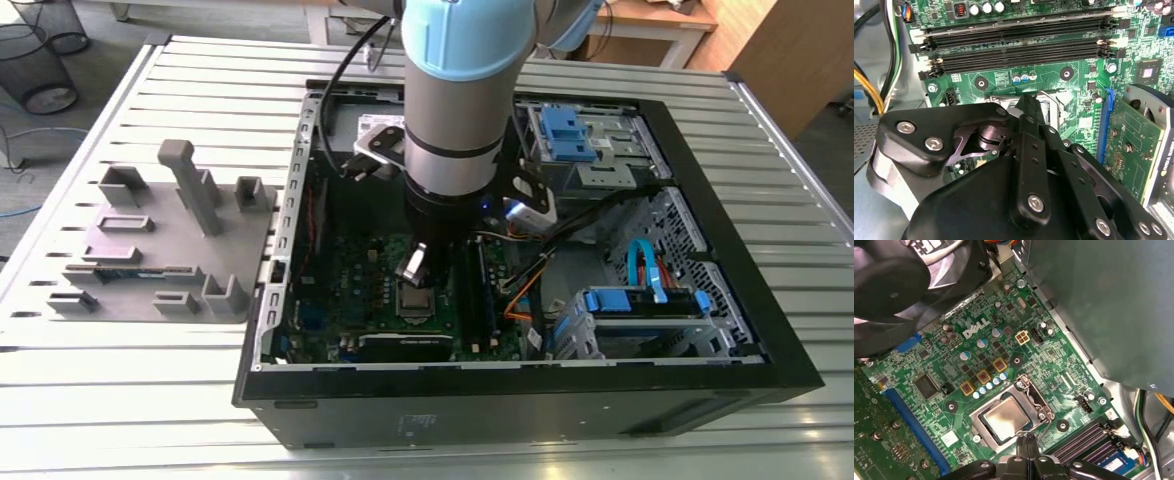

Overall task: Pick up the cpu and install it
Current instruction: 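Install the first cpu locking lever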

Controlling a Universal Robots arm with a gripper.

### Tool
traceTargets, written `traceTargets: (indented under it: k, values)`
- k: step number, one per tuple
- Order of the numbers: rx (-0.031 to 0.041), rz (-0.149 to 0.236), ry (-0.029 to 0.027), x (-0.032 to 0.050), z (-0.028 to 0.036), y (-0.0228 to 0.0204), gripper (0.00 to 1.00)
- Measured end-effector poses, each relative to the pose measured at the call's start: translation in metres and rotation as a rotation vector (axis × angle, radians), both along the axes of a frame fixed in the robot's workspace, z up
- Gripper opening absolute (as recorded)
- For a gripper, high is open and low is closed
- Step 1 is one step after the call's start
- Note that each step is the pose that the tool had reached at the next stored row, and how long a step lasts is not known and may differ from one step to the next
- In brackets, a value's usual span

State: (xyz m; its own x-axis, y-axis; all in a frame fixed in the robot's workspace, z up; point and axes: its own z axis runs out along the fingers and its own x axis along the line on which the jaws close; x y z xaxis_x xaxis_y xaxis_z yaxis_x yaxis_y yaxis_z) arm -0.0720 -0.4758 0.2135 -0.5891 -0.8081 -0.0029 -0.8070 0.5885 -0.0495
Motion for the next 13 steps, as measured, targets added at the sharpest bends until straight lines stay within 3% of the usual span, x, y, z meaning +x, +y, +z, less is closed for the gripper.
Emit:
traceTargets:
  k: [13]
  values:
    - [-0.0095, -0.012, 0.0000, 0.0000, -0.0089, -0.0002, 0.11]
